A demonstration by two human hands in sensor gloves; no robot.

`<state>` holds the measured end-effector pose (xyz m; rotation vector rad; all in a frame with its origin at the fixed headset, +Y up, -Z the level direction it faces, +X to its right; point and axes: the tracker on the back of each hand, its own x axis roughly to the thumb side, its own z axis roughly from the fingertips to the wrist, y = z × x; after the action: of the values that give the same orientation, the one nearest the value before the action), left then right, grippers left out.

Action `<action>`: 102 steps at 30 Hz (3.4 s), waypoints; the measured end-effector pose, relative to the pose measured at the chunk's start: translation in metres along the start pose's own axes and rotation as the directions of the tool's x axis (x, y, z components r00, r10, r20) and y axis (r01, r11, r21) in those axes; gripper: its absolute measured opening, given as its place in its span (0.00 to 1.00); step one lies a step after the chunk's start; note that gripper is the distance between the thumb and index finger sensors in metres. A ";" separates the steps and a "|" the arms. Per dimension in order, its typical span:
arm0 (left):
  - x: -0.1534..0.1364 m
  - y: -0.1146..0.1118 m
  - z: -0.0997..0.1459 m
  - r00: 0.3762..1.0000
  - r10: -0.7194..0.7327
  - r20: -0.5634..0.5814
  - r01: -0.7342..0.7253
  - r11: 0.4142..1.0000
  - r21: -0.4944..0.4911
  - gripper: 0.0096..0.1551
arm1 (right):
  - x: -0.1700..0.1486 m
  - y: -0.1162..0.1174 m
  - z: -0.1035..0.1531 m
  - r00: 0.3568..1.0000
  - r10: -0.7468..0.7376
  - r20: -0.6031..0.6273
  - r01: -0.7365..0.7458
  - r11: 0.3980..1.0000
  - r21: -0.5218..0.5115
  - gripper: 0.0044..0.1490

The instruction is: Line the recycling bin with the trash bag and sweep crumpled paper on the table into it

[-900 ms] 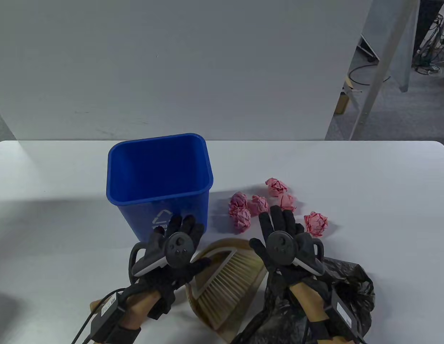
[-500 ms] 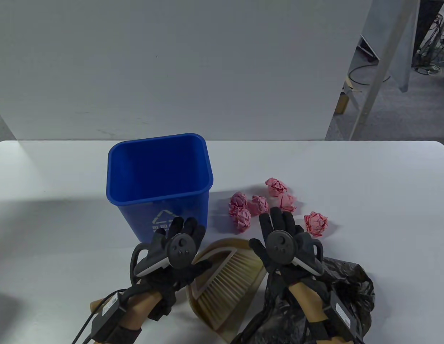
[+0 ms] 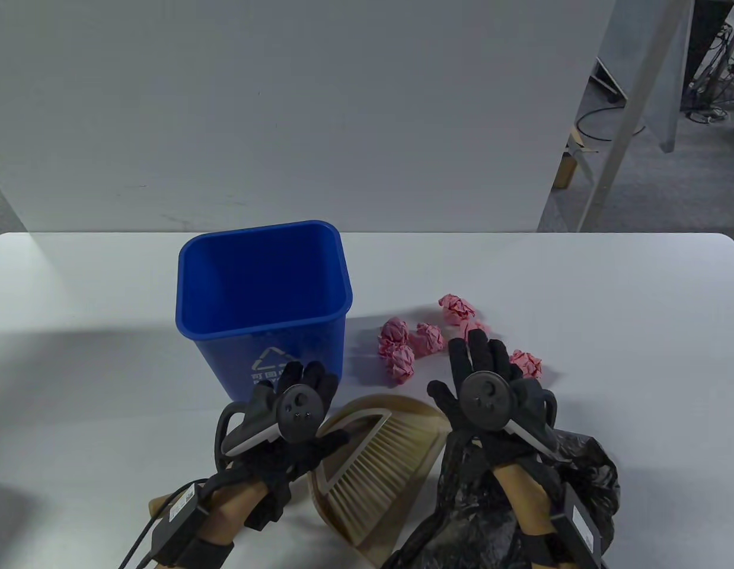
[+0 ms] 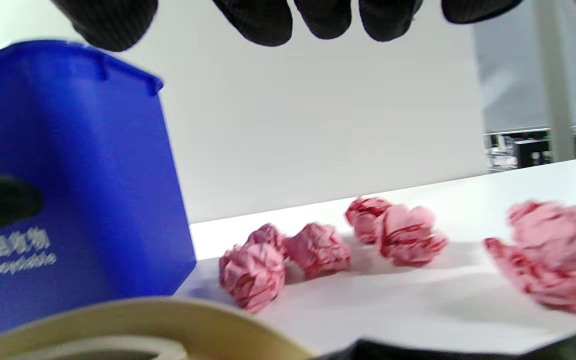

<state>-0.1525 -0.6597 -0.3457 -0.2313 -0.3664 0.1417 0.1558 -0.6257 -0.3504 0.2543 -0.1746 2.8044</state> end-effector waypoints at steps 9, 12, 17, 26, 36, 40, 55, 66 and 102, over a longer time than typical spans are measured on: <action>0.002 -0.005 -0.003 1.000 -0.018 -0.008 0.018 0.999 -0.028 0.54 | -0.054 0.016 -0.005 0.944 0.107 -0.312 0.024 0.921 0.390 0.55; 0.001 -0.008 -0.005 1.000 -0.014 -0.016 0.013 0.999 -0.045 0.53 | -0.068 0.041 -0.011 0.916 0.167 -0.364 0.047 0.858 0.511 0.57; 0.001 -0.010 -0.006 1.000 -0.019 -0.019 0.018 0.999 -0.050 0.53 | -0.084 0.093 -0.017 0.839 0.405 -0.363 -0.031 0.702 0.712 0.60; 0.003 -0.012 -0.007 0.999 -0.034 -0.026 0.032 0.998 -0.061 0.51 | -0.089 0.084 -0.026 0.862 0.353 -0.363 -0.103 0.824 0.557 0.24; 0.006 -0.004 -0.002 1.000 0.028 0.006 -0.028 0.999 -0.016 0.51 | -0.053 -0.008 -0.004 0.990 -0.130 -0.057 0.111 0.961 -0.253 0.23; 0.009 -0.002 0.001 0.991 0.112 0.066 -0.113 0.993 0.019 0.52 | -0.036 -0.023 0.009 0.977 -0.185 0.105 0.213 0.885 -0.415 0.23; 0.032 -0.020 -0.002 0.549 0.774 0.315 -0.701 0.632 -0.331 0.64 | 0.037 0.019 0.011 0.870 -0.311 0.383 0.426 0.865 -0.266 0.23; 0.038 -0.016 0.001 0.716 0.632 0.297 -0.663 0.749 0.003 0.33 | 0.048 0.025 0.015 0.903 -0.148 0.403 0.279 0.917 -0.287 0.29; 0.016 0.017 0.023 0.881 0.359 0.308 -0.461 0.800 0.384 0.30 | 0.027 0.039 0.009 0.614 -0.784 0.088 0.789 0.614 -0.038 0.26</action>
<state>-0.1474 -0.6363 -0.3233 0.1719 -0.4904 0.6858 0.1195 -0.6552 -0.3396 0.3081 -0.1328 1.8884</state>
